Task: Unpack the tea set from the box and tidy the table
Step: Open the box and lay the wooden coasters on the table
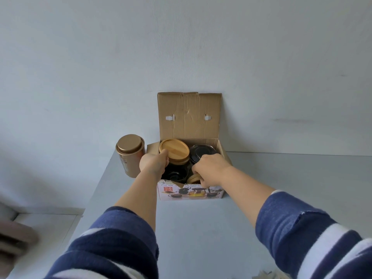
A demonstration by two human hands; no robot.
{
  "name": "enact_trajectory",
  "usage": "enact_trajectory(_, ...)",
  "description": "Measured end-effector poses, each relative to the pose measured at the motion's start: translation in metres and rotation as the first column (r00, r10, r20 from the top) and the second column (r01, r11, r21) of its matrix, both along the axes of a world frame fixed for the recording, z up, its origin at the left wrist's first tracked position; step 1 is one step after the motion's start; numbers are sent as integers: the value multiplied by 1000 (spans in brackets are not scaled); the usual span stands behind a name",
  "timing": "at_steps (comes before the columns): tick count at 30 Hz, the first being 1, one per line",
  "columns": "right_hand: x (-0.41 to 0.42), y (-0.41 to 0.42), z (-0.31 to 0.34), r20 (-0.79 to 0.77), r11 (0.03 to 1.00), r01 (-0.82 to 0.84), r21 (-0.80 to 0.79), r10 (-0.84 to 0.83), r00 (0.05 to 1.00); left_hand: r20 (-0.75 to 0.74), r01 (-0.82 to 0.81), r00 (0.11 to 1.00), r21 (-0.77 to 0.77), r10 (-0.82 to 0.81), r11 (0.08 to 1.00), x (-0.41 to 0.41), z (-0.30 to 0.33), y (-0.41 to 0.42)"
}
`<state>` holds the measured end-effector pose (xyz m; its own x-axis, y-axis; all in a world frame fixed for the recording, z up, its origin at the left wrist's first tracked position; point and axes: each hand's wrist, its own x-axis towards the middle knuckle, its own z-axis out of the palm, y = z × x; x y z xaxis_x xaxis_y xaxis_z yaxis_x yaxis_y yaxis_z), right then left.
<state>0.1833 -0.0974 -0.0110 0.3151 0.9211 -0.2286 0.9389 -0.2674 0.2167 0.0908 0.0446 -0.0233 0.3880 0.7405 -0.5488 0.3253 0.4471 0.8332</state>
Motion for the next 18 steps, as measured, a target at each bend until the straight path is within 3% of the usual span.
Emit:
enact_trajectory(13,6,-24,9,-137,959,8,282,32,990,-94,-73,992,69,79,995,-16,4,-2)
enact_trajectory(16,10,-31,18,-311,892,177,416,-43,949,-91,-105,989,86,113,991,-20,10,-6)
enact_trajectory(18,13,-38,21,-501,760,396,515,-108,859,-41,-125,991,58,128,990,-19,13,-6)
